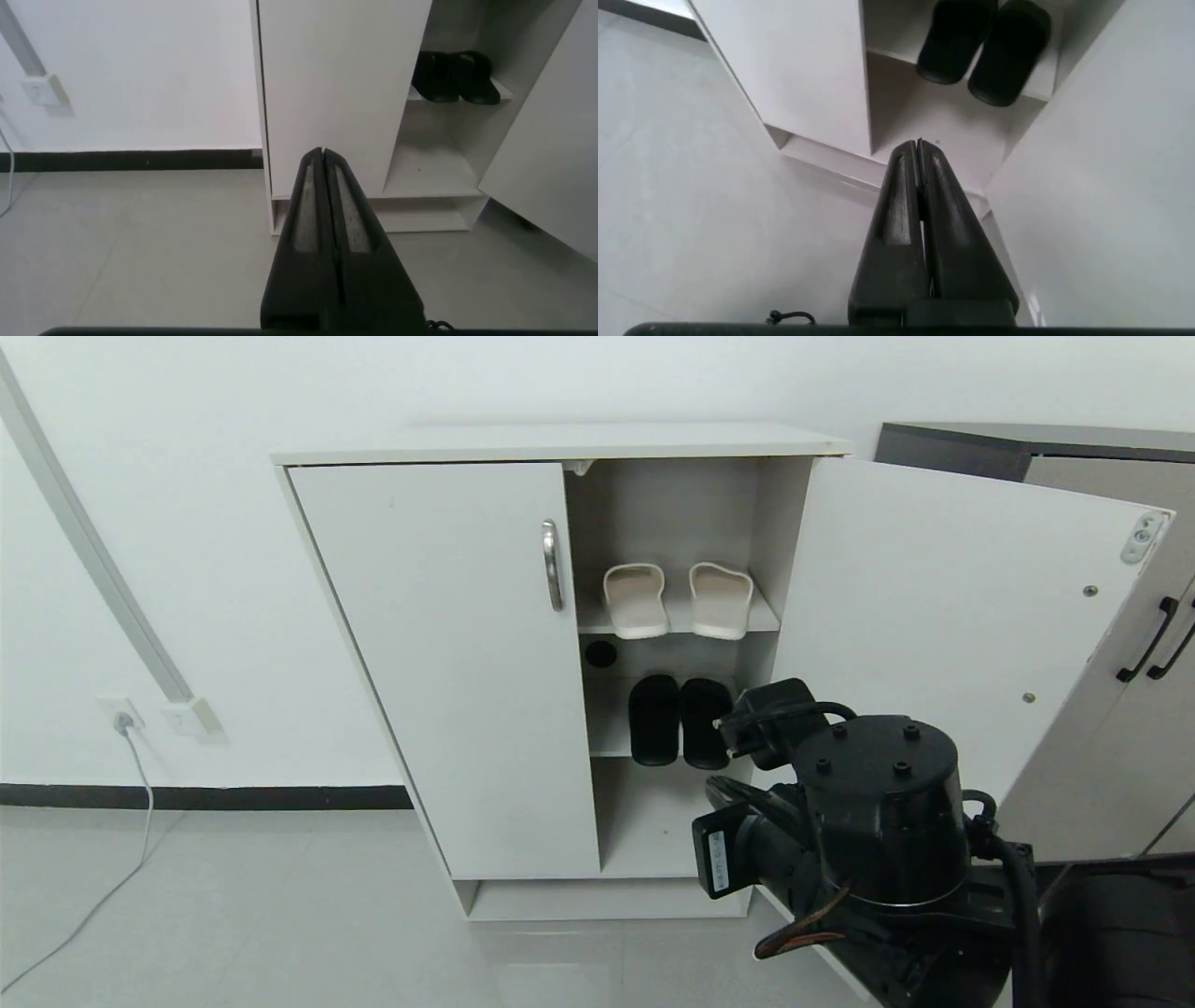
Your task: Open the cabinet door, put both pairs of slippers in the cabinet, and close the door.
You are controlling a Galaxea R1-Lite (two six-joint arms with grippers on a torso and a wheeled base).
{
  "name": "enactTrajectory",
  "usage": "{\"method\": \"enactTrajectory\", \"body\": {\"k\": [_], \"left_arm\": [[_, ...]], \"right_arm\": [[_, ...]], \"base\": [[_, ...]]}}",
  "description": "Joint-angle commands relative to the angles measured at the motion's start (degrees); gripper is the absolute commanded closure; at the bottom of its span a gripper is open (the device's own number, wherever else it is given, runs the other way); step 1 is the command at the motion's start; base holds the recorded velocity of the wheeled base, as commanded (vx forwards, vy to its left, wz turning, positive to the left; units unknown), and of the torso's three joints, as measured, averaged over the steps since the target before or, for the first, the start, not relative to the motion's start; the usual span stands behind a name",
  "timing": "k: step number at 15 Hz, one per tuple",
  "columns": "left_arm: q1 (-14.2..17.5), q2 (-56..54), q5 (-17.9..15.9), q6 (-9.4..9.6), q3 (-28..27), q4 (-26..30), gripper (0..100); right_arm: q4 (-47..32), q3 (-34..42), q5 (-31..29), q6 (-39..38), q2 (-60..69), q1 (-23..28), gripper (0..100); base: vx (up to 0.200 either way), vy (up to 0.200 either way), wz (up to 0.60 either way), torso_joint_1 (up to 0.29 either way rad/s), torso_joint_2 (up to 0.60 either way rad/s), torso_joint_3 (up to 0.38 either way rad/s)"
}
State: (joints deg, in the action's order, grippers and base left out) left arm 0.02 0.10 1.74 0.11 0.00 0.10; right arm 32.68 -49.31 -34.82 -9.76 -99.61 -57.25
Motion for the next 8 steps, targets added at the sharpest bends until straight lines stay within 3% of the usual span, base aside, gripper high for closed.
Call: {"method": "enactTrajectory", "body": {"k": [1,8], "left_arm": [[-0.02,0.08,0.01,-0.02,0.00,-0.01,100],[-0.02,0.08,0.01,-0.02,0.00,-0.01,100]], "right_arm": [[0.01,0.18,0.01,0.01,-0.41,0.03,100],[0.54,0.71,0.10,-0.08,-1.20,0.03,100]], "base": [[0.000,0.000,0.00,0.000,0.00,0.000],[0.000,0.000,0.00,0.000,0.00,0.000]]}}
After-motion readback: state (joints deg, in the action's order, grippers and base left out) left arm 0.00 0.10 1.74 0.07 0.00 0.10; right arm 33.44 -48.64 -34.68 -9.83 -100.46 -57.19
